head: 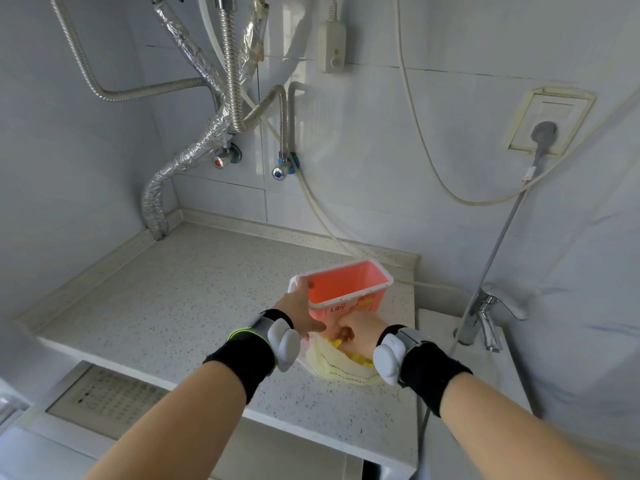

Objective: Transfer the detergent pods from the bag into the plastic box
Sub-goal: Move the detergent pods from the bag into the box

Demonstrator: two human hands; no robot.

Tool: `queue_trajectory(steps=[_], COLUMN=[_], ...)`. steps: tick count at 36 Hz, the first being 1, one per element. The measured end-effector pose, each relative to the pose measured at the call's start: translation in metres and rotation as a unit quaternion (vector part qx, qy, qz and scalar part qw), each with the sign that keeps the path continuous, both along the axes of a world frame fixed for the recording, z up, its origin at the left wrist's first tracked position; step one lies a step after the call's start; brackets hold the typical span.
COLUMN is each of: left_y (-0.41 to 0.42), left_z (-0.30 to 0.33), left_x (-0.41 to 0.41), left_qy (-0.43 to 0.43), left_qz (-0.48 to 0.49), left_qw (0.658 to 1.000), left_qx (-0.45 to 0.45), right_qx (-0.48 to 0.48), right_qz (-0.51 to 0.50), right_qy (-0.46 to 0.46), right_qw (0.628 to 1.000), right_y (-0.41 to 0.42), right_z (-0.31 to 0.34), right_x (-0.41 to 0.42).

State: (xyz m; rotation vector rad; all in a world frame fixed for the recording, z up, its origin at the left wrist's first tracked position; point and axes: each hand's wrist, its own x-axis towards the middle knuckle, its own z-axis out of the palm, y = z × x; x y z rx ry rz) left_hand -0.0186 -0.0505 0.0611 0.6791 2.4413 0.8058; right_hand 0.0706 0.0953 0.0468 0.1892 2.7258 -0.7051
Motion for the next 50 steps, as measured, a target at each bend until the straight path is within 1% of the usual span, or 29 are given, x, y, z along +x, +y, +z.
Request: queue_trajectory(steps=[3,4,6,8,10,16,22,27,30,32,43,46,48,50], left_y=[-0.001,0.0,0.0,0.0,0.0,0.001,0.001,0.0,0.0,-0.001,-0.001,0.0,0.0,-0.001], left_z=[-0.002,-0.002,-0.002,-0.001,0.0,-0.001,-0.002,-0.002,-0.002,-0.001,0.001,0.001,0.001,0.001], left_x=[0.0,-0.001,-0.001,0.0,0.0,0.0,-0.002,-0.002,-0.001,-0.001,0.0,0.0,0.0,0.001], left_qy=[-0.001,-0.003,-0.008,-0.011,-0.013,-0.01,-0.022,-0.018,-0.017,-0.014,-0.026,-0.027,-0.024,-0.021], left_qz=[0.002,0.002,0.003,0.004,0.004,0.006,0.005,0.005,0.003,0.003,0.004,0.003,0.005,0.007], left_qw=[1.0,1.0,1.0,1.0,1.0,1.0,1.0,1.0,1.0,1.0,1.0,1.0,1.0,1.0], left_qx=[0.005,0.005,0.005,0.006,0.007,0.006,0.013,0.009,0.009,0.009,0.013,0.014,0.012,0.011], right_qx=[-0.032,-0.057,-0.078,-0.07,-0.069,-0.039,-0.027,-0.02,-0.049,-0.047,-0.014,-0.033,-0.005,-0.005], right_qz=[-0.016,-0.025,-0.035,-0.03,-0.025,-0.012,0.009,0.006,-0.016,-0.028,-0.001,-0.035,-0.033,-0.033], right_qy=[0.011,0.022,0.05,0.067,0.065,0.008,0.003,0.033,0.064,0.074,-0.014,0.0,0.02,0.034], right_qw=[0.999,0.998,0.995,0.995,0.995,0.999,1.0,0.999,0.997,0.996,1.0,0.999,0.999,0.999], right_y=[0.003,0.004,0.009,0.016,0.022,0.028,0.019,0.019,0.022,0.028,0.024,0.02,0.022,0.024], right_z=[0.0,0.002,0.008,0.016,0.023,0.015,0.005,0.008,0.013,0.016,0.008,0.008,0.008,0.009], right_x=[0.001,0.002,0.005,0.006,0.01,0.017,0.016,0.018,0.021,0.022,0.023,0.023,0.022,0.024])
